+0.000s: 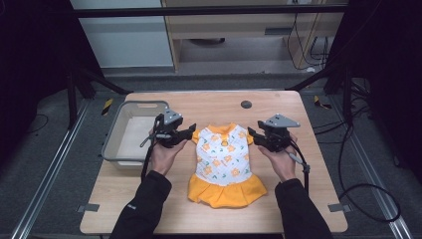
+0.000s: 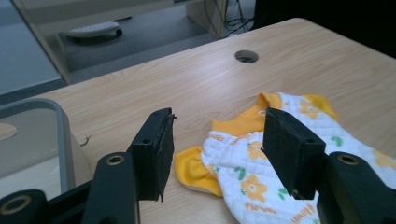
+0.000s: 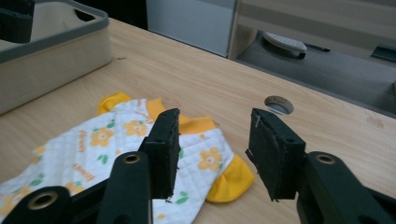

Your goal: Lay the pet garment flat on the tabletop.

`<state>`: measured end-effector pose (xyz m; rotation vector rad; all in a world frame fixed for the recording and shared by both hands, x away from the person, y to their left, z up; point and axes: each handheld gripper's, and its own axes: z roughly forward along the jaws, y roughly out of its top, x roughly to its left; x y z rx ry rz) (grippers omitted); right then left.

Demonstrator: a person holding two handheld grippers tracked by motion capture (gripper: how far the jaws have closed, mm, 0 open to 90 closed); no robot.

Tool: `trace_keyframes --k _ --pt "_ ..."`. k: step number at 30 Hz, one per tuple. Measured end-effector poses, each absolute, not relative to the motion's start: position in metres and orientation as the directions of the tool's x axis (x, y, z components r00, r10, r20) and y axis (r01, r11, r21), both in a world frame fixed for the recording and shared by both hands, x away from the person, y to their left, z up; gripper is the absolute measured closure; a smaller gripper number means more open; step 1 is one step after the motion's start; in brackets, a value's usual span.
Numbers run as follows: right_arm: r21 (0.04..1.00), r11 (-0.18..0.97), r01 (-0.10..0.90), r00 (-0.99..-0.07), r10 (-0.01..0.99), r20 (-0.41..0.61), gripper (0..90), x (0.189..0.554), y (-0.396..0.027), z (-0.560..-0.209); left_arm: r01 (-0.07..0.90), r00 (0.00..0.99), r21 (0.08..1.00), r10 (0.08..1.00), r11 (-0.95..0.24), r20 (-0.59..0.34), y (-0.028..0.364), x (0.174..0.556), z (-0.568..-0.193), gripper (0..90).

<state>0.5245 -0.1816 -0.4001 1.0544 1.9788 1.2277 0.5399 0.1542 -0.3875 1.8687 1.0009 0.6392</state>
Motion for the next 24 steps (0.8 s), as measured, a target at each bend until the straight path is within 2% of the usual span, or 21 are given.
trace_keyframes --k 7,12,16,24 --pt "0.905 0.263 0.335 -0.57 0.821 -0.028 45.7 0.484 -0.19 -0.394 0.366 0.587 0.873 0.808 -0.324 0.054 0.171 0.495 -0.389 40.2" --pt "0.883 0.303 0.358 -0.604 0.796 -0.028 43.1 0.463 -0.19 -0.402 0.391 0.609 0.855 0.792 -0.342 0.039 0.181 0.47 -0.404 44.1" --pt "0.871 0.294 0.394 -0.614 0.789 0.012 43.6 0.451 -0.193 -0.415 0.424 0.628 0.833 0.778 -0.357 0.015 0.185 0.453 -0.421 49.9" --pt "0.833 0.345 0.433 -0.644 0.765 0.019 45.1 0.429 -0.196 -0.455 0.48 0.66 0.783 0.751 -0.396 -0.024 0.179 0.436 -0.46 51.0"
